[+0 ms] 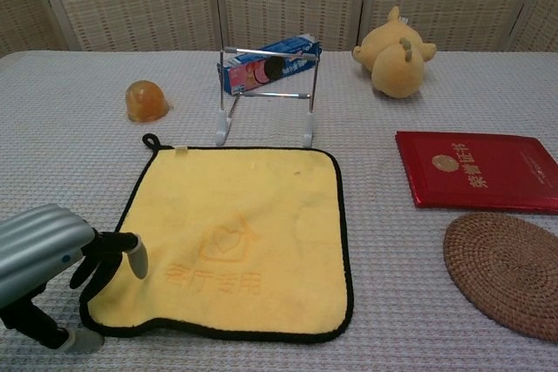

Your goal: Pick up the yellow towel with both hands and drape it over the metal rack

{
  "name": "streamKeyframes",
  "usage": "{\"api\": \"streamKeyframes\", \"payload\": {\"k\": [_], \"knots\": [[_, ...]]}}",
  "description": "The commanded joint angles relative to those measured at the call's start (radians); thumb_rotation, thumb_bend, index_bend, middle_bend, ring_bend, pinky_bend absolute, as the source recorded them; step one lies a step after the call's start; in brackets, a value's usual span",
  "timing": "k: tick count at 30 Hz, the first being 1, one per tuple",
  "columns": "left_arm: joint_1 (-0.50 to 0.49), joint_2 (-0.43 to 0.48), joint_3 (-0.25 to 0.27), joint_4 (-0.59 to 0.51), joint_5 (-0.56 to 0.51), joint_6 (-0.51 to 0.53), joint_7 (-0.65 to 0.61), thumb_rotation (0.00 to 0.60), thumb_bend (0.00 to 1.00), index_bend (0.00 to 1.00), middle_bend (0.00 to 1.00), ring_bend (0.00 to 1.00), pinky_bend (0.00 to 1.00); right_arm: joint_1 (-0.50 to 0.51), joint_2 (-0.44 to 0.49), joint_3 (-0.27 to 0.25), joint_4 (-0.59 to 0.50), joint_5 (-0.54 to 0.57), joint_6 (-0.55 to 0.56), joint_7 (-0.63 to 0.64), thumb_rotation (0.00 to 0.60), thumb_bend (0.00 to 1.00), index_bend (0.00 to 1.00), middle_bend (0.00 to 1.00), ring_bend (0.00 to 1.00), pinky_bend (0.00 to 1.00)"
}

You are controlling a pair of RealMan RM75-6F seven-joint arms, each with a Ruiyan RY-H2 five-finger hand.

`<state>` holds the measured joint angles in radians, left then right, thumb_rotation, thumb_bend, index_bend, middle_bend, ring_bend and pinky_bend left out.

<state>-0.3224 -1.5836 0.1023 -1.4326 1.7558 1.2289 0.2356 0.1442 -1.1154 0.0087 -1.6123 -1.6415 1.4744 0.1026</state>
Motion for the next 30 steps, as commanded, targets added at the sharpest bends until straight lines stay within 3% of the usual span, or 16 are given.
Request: {"api": "streamKeyframes", "payload": {"k": [1, 8, 19, 30], "knots": [[-0.001, -0.007, -0.003, 0.004, -0.006, 0.002, -0.001, 0.6, 0.05, 0.44, 0.73, 0.68, 0.91, -0.001, 0.0, 0.0, 0.001, 0.0, 0.001, 0.002, 0.6, 0.29, 0.3, 0.47, 0.44, 0.4], [-0.007, -0.029, -0.008, 0.022, -0.014, 0.012, -0.021, 0.6, 0.06, 0.45, 0.78, 0.72, 0.92, -0.001, -0.005, 0.001, 0.009, 0.004, 0.0, 0.01, 0.6, 0.29, 0.3, 0.47, 0.44, 0.4], [-0.01, -0.031, -0.005, 0.038, -0.031, 0.022, -0.055, 0.6, 0.34, 0.45, 0.81, 0.74, 0.92, 0.001, -0.005, 0.003, 0.012, 0.009, -0.006, 0.011, 0.6, 0.29, 0.3, 0.47, 0.45, 0.4], [-0.018, -0.04, -0.01, 0.046, -0.03, 0.041, -0.074, 0.6, 0.4, 0.49, 0.83, 0.75, 0.93, 0.003, -0.004, 0.003, 0.009, 0.008, -0.008, 0.008, 0.6, 0.29, 0.3, 0.47, 0.45, 0.4]]}}
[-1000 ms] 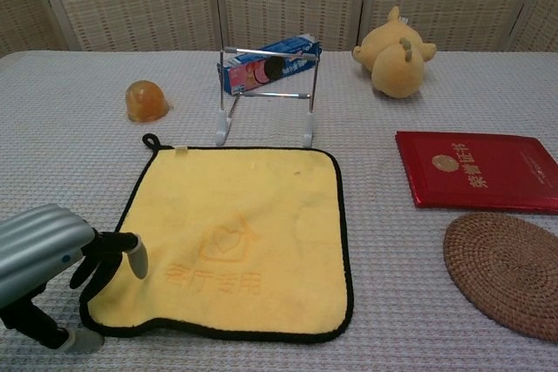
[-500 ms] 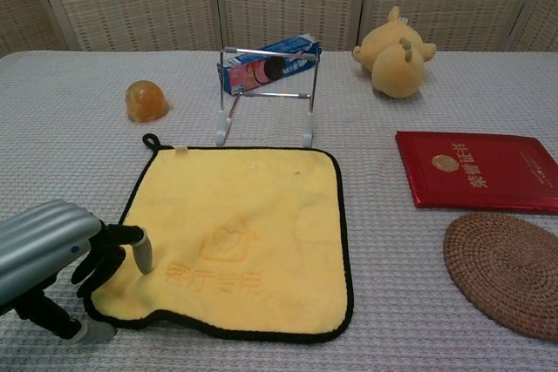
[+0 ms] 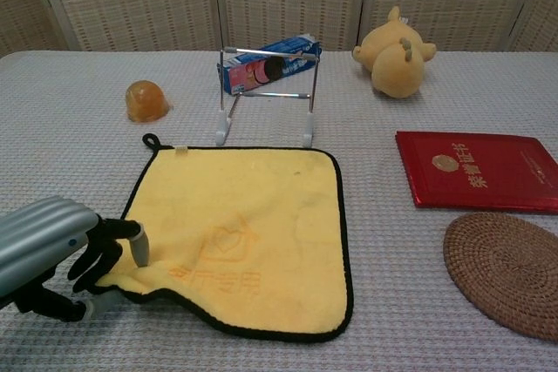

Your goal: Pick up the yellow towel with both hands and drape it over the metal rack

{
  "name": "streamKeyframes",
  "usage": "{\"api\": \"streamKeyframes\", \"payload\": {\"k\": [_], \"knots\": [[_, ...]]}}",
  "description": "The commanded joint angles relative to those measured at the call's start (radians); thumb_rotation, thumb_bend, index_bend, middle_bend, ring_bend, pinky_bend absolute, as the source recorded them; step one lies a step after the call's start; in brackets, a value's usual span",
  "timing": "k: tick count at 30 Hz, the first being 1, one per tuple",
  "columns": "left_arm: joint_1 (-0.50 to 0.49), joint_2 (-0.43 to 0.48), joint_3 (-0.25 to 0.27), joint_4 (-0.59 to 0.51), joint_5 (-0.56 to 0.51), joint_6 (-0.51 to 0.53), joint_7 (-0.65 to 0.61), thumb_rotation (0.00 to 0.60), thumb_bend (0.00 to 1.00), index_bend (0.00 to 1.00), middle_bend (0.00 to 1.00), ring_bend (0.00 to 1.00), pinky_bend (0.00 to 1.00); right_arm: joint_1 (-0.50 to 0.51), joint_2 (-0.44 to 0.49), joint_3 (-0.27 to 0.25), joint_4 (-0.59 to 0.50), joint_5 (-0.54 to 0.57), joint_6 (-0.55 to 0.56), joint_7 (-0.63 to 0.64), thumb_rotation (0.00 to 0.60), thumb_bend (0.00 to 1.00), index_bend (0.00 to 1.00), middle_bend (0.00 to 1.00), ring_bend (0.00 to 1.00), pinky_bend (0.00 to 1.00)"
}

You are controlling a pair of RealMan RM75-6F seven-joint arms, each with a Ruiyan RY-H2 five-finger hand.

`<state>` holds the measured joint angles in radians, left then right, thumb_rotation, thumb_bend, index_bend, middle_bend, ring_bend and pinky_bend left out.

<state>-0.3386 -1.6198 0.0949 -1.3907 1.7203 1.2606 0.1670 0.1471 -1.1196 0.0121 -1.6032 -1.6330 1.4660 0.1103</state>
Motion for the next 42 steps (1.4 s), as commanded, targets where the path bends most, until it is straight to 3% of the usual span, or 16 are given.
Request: {"api": "streamKeyframes", "payload": {"k": [1, 10, 19, 22, 25, 29, 31, 36, 42], "knots": [[-0.003, -0.006, -0.003, 0.007, 0.009, 0.013, -0.007, 0.6, 0.4, 0.5, 0.83, 0.75, 0.93, 0.0, 0.0, 0.0, 0.0, -0.001, 0.0, 0.0, 0.6, 0.29, 0.3, 0.47, 0.45, 0.4], [-0.018, -0.016, -0.007, 0.024, 0.043, 0.041, 0.014, 0.6, 0.43, 0.63, 0.86, 0.78, 0.96, 0.012, -0.005, -0.008, -0.005, -0.043, 0.003, -0.013, 0.6, 0.29, 0.3, 0.47, 0.46, 0.4], [-0.025, -0.012, -0.005, 0.001, 0.047, 0.043, 0.032, 0.6, 0.43, 0.68, 0.88, 0.79, 0.98, 0.06, -0.036, -0.035, -0.026, -0.134, -0.048, -0.068, 0.6, 0.29, 0.3, 0.51, 0.5, 0.46], [-0.024, -0.007, -0.001, -0.01, 0.043, 0.041, 0.035, 0.6, 0.43, 0.68, 0.88, 0.79, 0.98, 0.097, -0.059, -0.048, -0.032, -0.172, -0.1, -0.092, 0.6, 0.29, 0.3, 0.55, 0.55, 0.52], [-0.023, 0.0, 0.002, -0.022, 0.039, 0.039, 0.042, 0.6, 0.43, 0.68, 0.88, 0.79, 0.98, 0.14, -0.089, -0.05, -0.04, -0.201, -0.157, -0.127, 0.6, 0.29, 0.3, 0.63, 0.65, 0.64], [-0.021, 0.006, 0.003, -0.037, 0.034, 0.04, 0.048, 0.6, 0.43, 0.68, 0.88, 0.79, 0.98, 0.208, -0.146, -0.051, -0.05, -0.232, -0.247, -0.16, 0.6, 0.29, 0.32, 0.81, 0.85, 0.88], [-0.02, 0.007, 0.003, -0.043, 0.032, 0.039, 0.053, 0.6, 0.43, 0.68, 0.88, 0.79, 0.98, 0.238, -0.18, -0.053, -0.049, -0.244, -0.287, -0.166, 0.6, 0.29, 0.34, 0.89, 0.94, 0.95], [-0.016, 0.011, 0.005, -0.056, 0.028, 0.043, 0.056, 0.6, 0.43, 0.68, 0.88, 0.79, 0.98, 0.303, -0.282, -0.048, -0.017, -0.246, -0.371, -0.185, 0.6, 0.28, 0.42, 0.99, 1.0, 1.0], [-0.012, 0.016, 0.007, -0.063, 0.023, 0.045, 0.058, 0.6, 0.43, 0.68, 0.88, 0.79, 0.98, 0.353, -0.375, -0.051, 0.03, -0.219, -0.445, -0.202, 0.6, 0.28, 0.48, 1.0, 1.0, 1.0]]}}
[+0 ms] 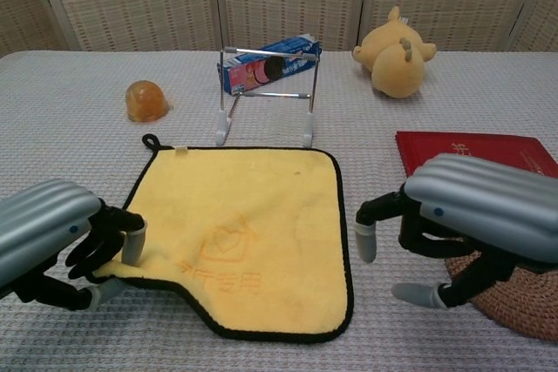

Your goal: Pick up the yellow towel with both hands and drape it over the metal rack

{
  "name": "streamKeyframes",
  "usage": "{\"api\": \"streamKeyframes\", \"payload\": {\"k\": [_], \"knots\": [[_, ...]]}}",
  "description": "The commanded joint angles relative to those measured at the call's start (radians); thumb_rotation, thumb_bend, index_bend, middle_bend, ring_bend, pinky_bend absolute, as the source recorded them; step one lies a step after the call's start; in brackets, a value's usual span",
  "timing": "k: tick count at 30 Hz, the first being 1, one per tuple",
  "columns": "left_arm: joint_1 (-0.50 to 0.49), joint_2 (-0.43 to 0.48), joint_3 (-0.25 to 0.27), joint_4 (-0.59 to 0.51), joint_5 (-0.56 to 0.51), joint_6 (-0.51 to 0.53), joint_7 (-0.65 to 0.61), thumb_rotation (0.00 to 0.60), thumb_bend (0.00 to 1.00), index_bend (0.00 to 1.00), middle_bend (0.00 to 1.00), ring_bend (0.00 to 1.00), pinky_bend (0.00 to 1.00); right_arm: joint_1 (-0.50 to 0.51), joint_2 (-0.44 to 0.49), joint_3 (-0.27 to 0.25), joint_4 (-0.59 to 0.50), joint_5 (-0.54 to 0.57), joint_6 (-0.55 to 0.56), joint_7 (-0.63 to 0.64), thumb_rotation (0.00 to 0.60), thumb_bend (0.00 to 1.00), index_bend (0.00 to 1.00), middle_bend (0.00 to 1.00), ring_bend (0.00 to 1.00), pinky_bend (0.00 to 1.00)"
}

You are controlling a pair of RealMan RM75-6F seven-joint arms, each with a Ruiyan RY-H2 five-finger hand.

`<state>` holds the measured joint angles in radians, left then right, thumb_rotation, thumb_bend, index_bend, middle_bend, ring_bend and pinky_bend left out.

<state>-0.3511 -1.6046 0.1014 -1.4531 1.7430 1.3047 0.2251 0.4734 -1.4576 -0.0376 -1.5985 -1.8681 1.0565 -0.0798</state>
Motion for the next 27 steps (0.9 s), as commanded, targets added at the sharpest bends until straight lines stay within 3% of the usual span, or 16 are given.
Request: {"api": "streamKeyframes", "payload": {"k": [1, 27], "knots": [[0.002, 0.002, 0.001, -0.001, 0.0, 0.002, -0.001, 0.6, 0.43, 0.68, 0.88, 0.79, 0.98, 0.032, -0.046, -0.002, 0.029, 0.021, -0.044, -0.014, 0.6, 0.28, 0.49, 1.0, 1.0, 1.0], [0.013, 0.004, 0.003, -0.003, -0.006, 0.013, -0.021, 0.6, 0.43, 0.68, 0.88, 0.79, 0.98, 0.112, -0.143, -0.028, 0.094, 0.105, -0.113, -0.081, 0.6, 0.24, 0.49, 1.0, 1.0, 1.0]]}}
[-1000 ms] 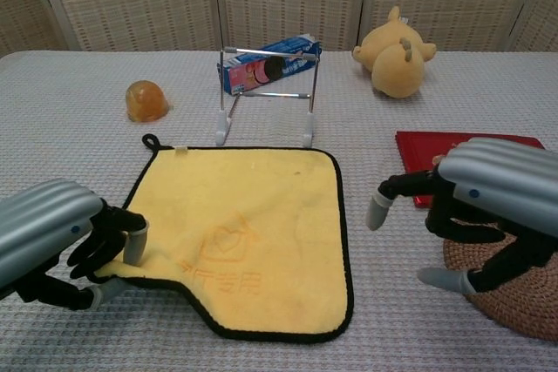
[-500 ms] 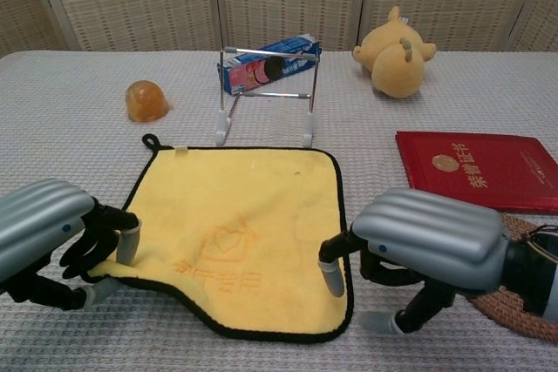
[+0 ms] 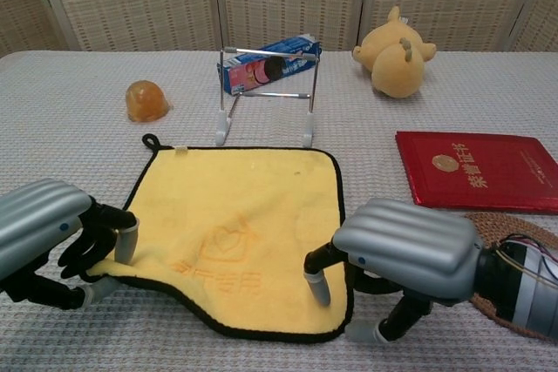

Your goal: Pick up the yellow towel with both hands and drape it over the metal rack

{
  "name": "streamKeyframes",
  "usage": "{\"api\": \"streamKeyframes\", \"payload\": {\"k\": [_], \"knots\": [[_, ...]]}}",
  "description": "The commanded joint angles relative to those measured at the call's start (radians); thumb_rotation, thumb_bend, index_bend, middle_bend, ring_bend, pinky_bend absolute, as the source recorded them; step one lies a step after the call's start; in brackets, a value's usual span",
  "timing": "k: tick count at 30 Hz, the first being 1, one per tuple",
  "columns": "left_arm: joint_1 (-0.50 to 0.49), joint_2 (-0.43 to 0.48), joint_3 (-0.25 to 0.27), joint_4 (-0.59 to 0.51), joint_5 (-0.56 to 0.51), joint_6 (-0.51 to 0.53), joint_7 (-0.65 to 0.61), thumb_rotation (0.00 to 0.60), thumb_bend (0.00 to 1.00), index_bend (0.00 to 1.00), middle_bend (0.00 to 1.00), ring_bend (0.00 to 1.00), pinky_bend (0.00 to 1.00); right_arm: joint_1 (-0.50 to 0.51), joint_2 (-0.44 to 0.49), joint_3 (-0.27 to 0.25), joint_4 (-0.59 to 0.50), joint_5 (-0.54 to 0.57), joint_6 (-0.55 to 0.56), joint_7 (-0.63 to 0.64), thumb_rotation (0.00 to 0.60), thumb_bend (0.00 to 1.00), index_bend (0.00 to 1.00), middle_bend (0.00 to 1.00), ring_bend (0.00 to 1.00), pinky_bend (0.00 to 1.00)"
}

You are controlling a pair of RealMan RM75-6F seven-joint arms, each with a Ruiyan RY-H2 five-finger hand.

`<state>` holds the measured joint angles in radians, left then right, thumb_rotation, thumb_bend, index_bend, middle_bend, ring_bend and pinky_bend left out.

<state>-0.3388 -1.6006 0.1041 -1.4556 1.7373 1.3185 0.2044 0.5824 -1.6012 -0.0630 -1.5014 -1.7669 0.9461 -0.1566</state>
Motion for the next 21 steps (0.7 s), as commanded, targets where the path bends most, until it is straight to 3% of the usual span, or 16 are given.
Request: {"api": "streamKeyframes", "payload": {"k": [1, 13, 21], "knots": [[0.0, 0.0, 0.0, 0.0, -0.001, -0.001, 0.0, 0.6, 0.43, 0.68, 0.88, 0.79, 0.98, 0.004, 0.001, -0.004, -0.003, 0.006, -0.003, -0.007, 0.6, 0.23, 0.49, 1.0, 1.0, 1.0], [0.001, 0.004, -0.001, -0.002, -0.009, -0.005, -0.014, 0.6, 0.43, 0.68, 0.88, 0.79, 0.98, 0.03, -0.038, 0.003, 0.028, 0.043, -0.021, -0.027, 0.6, 0.24, 0.49, 1.0, 1.0, 1.0], [0.002, 0.006, -0.002, -0.001, -0.004, 0.002, -0.019, 0.6, 0.43, 0.68, 0.88, 0.79, 0.98, 0.045, -0.066, 0.005, 0.046, 0.049, -0.01, -0.015, 0.6, 0.32, 0.51, 1.0, 1.0, 1.0]]}}
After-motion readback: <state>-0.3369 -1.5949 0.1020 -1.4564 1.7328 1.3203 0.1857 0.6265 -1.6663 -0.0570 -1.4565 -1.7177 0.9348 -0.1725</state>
